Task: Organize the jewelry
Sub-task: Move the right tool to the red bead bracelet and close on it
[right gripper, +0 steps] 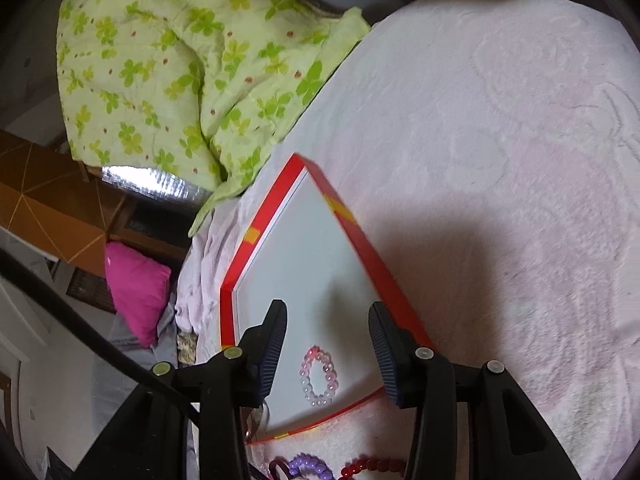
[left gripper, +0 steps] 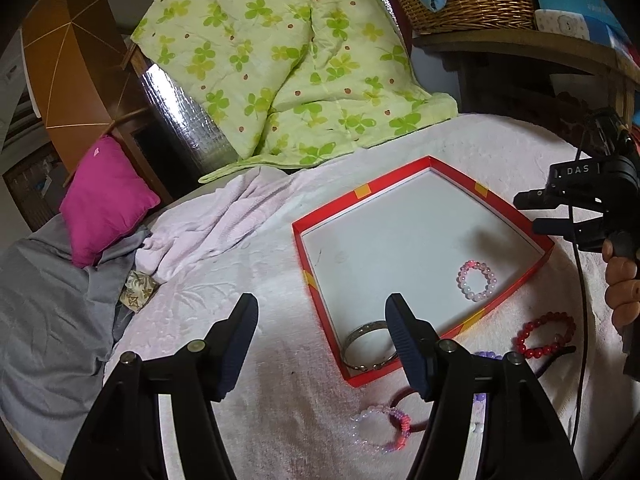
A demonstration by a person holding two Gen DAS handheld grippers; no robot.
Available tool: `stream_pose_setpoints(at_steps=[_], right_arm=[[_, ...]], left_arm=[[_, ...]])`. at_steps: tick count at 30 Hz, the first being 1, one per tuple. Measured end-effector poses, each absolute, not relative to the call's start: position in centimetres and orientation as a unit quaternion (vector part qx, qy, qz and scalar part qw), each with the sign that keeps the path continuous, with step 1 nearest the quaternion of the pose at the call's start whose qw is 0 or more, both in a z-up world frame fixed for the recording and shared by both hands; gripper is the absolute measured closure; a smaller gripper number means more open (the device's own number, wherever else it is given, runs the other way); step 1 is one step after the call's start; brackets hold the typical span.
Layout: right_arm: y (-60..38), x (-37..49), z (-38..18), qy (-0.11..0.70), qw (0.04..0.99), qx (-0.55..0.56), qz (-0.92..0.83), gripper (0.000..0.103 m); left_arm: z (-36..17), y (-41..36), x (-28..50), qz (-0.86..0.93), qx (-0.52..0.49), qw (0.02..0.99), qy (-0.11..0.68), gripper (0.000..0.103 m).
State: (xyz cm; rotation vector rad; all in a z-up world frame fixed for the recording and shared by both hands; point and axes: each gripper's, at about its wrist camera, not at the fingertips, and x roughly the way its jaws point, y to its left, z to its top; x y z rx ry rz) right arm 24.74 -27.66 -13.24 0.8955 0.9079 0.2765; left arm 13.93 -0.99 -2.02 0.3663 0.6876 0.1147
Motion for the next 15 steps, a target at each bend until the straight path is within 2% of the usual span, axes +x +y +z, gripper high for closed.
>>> stream_pose_setpoints(at_steps=[10,15], right_arm=[[-28.6,24.4,-12.7,0.405,0.805,0.419,0.106,0.057],[-28.7,24.6,-13.6,0.426,0.798,0.417,0.093,0.056]], left_arm=[[-1.8,-0.8,13.4,0.062,0.177,0.924,0.333,0.036],[-1.8,-0.6,13.4,0.061,0.177,0.924,0.334,0.036]])
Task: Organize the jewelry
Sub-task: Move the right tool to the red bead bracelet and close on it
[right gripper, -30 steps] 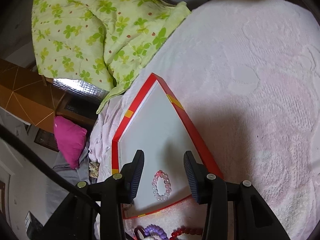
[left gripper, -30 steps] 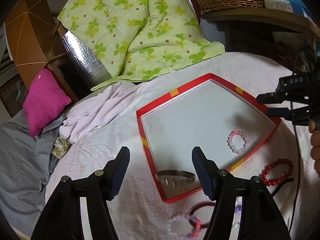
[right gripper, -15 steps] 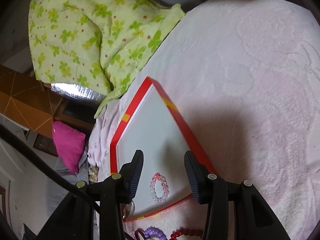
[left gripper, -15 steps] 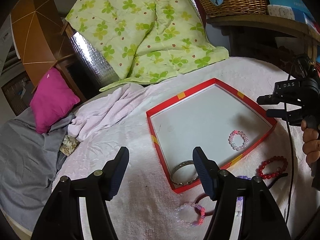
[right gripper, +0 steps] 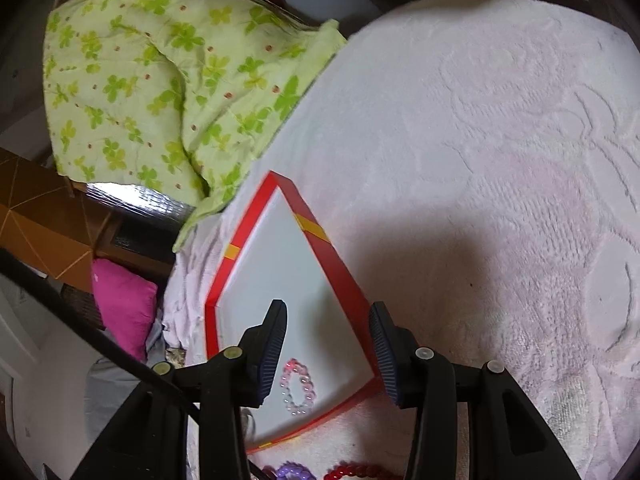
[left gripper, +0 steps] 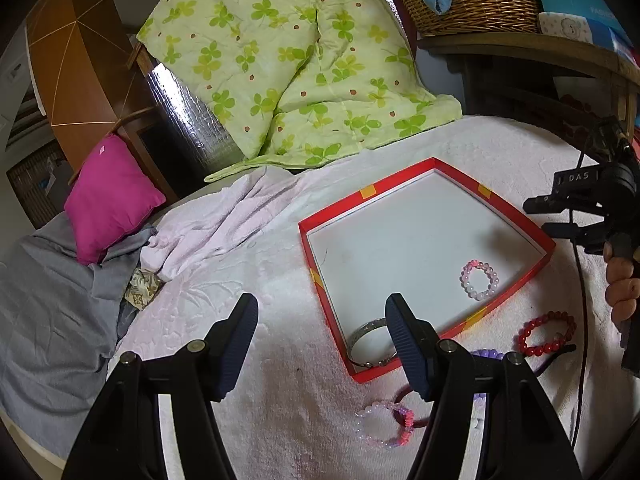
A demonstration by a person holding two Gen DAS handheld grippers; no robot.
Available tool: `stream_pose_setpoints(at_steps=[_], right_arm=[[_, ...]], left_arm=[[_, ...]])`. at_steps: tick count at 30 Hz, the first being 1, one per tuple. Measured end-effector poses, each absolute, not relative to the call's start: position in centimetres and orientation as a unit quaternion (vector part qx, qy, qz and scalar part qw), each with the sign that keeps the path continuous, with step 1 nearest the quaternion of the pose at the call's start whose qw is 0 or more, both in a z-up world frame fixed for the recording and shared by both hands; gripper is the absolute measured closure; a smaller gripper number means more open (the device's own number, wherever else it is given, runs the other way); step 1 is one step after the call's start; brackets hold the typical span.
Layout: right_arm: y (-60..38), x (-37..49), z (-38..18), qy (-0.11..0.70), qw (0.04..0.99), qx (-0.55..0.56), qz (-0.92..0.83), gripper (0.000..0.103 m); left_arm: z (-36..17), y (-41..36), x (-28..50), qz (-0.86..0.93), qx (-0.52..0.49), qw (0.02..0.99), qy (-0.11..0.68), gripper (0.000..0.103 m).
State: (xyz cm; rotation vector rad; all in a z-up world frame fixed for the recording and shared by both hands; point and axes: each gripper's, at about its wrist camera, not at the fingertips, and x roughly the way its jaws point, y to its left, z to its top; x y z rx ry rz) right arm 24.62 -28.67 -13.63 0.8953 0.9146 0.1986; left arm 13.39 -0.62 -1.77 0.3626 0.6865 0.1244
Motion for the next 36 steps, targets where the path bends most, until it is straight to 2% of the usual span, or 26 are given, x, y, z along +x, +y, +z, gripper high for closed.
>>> stream_pose_setpoints(at_steps=[8,19,27,32,36], right_arm=[[-27.3,24.7,-13.6,0.445,0.798,0.390,0.112,0.053],[-28.7,20.8,-11.8,0.459,0.809,0.335,0.148,0.053],[-27.4,15.9,-12.8,0.503,0.788,0.304,0.183,0.059],[-28.0,16.0,-15.0,0.537,0.758,0.331,0.166,0.063],[-28.3,16.5,-16.2,0.546,0.740,0.361,0.157,0.070]], left_arm=[[-3.1,0.4,13.0,0.049,0.155,0.918,0.363,0.036],[-8.7,6.0,9.1,0.056,0.074,0.890,0.446,0.036],[-9.0,5.3,6.9,0.020,0.037,0.888,0.458,0.036],[-8.6,4.9,6.0,0.011,0.031,0.890,0.455,0.036],[-8.9,5.2,6.3,0.009,0.017,0.887,0.461,0.036]])
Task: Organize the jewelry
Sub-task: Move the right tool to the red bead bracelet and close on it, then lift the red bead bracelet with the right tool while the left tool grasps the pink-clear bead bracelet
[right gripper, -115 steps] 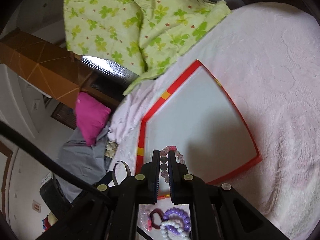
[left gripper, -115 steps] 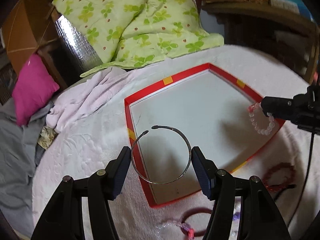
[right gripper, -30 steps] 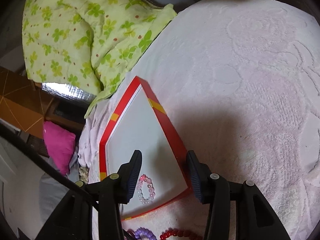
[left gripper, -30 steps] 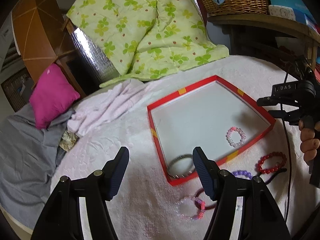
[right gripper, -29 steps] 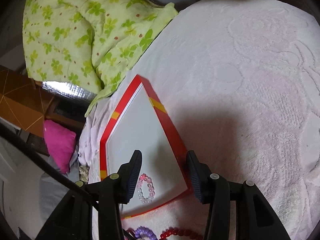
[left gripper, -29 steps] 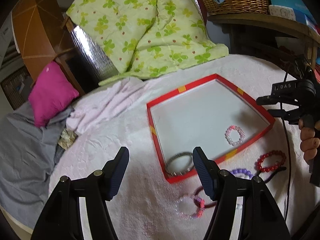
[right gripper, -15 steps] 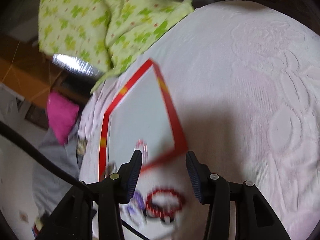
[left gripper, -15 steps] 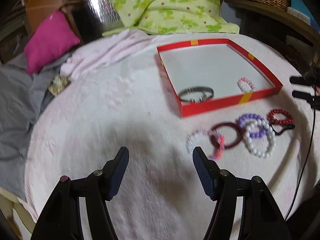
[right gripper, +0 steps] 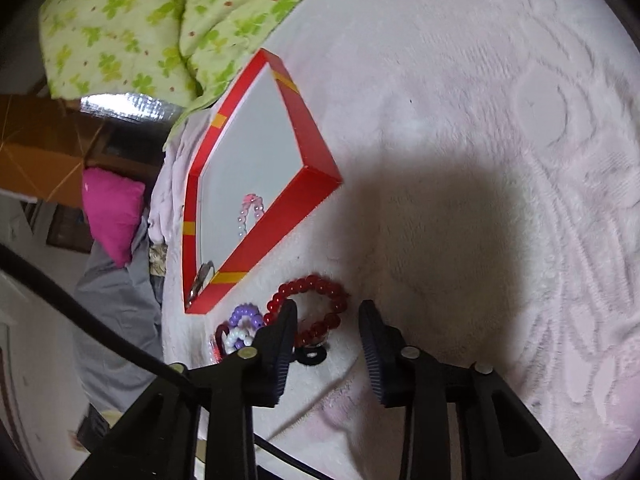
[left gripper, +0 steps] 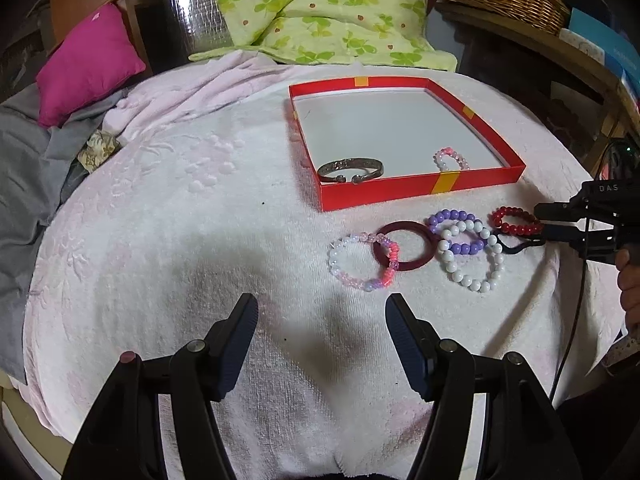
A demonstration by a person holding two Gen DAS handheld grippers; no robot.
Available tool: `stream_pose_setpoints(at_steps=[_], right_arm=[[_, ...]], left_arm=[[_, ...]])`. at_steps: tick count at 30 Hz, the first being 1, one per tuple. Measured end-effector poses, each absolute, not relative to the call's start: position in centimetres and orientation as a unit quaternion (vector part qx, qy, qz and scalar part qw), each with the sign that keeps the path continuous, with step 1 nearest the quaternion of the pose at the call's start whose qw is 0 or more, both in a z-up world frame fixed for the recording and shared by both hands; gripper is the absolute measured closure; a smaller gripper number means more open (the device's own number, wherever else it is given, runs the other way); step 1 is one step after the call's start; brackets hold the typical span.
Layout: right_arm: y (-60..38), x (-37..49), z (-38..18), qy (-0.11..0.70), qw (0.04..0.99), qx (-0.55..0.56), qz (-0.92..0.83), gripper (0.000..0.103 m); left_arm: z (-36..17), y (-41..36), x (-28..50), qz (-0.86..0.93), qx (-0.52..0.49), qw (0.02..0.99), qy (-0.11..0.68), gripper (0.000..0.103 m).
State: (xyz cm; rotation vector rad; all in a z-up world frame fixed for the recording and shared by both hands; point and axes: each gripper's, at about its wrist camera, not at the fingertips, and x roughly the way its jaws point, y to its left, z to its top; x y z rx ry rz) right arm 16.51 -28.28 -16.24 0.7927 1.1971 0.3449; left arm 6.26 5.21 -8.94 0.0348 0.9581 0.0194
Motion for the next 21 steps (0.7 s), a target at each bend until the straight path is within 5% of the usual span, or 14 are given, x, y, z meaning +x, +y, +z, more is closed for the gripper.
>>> stream_pose_setpoints(at_steps=[6,21], right_arm=[[-27.1,17.4,-16.4,0.553,0.746,0.344,0.139,0.091],[-24.9,18.0,-12.6,0.489,0.779,0.331,0.208,0.093]], left_arm=[[-10.2,4.6,7.1,-0.012,0.012,0.879,0.477,0.036],[-13.2,3.4,11.2,-0.019,-0.004,0.865,0.502,0.036]])
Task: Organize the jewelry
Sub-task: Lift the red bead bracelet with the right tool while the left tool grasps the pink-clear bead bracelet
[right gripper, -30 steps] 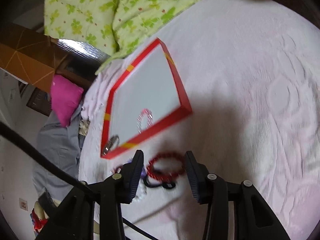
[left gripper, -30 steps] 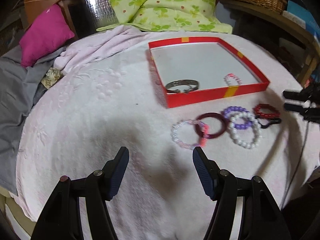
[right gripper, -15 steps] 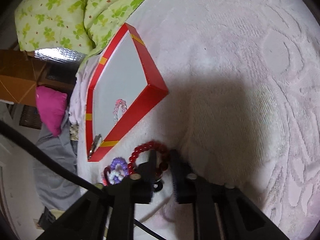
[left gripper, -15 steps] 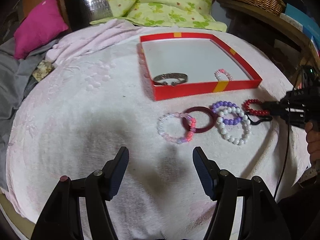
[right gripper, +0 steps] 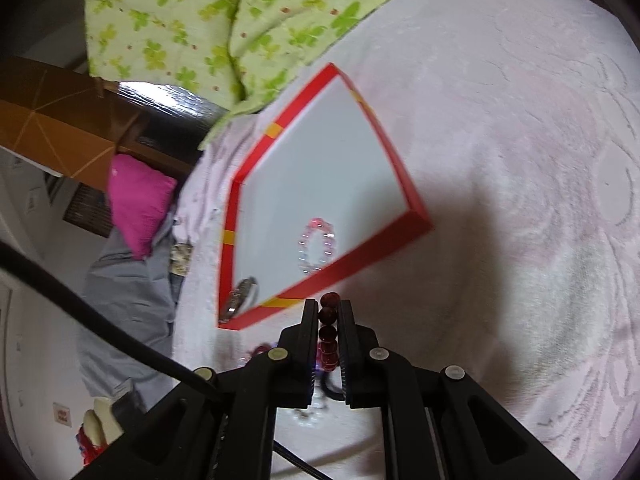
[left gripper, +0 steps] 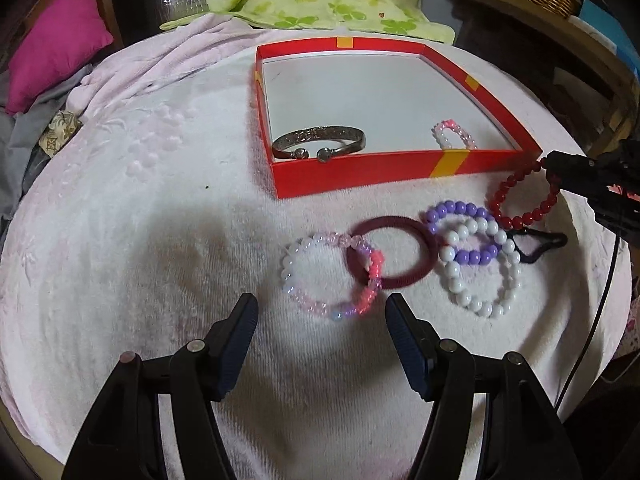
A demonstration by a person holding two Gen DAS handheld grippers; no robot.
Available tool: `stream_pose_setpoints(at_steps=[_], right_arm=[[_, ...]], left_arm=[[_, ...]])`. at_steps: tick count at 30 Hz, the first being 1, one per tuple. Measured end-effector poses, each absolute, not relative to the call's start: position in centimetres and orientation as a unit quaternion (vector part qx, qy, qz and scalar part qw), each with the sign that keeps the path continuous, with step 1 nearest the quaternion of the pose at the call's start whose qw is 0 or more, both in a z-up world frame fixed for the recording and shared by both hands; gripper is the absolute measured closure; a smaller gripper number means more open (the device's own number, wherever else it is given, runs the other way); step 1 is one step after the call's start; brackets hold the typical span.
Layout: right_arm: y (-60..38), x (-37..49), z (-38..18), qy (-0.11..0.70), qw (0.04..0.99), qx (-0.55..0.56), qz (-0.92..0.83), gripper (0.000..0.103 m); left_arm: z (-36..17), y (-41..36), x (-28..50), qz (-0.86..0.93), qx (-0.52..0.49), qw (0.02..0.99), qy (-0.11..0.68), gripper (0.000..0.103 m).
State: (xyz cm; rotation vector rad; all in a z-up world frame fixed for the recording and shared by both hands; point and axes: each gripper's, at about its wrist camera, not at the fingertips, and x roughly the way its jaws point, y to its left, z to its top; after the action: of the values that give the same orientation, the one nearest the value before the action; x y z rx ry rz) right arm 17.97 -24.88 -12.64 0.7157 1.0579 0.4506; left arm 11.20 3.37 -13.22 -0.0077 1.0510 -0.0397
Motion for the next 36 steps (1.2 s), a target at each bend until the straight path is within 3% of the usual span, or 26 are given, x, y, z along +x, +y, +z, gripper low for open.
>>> stream_pose_setpoints(at_steps=[5,7,10,27,36], right_arm=[[-24.5,17.8,-11.9,0.469,0.781,0.342,0.228,0.093],[-24.2,17.8,-11.6,0.462,0.783,0.345,0.234,0.093],[-24.3,17.7,-11.5,0.455,0.784,0.348,0.240,0.093],[-25.0,17.6,-9.5,0.392,0.797,0.372,0.270,0.093],[-25.5,19.3,-9.3,0.373,0.806,0.388,0.245,0.093]], left_arm=[[-13.4,3.5,11.4,-0.029,-0.008,0.868,0.495,0.061],[-13.2,3.5,11.4,-0.035,-0.008,0.870,0.492,0.078],[-13.1,3.7,11.3,-0.046,-0.013,0.871,0.488,0.094],[-7.7,3.7,9.3,-0.070,-0.017,0.903,0.424,0.095],[-4.7,2.8,12.0,-0.084,0.003,0.910,0.405,0.095]])
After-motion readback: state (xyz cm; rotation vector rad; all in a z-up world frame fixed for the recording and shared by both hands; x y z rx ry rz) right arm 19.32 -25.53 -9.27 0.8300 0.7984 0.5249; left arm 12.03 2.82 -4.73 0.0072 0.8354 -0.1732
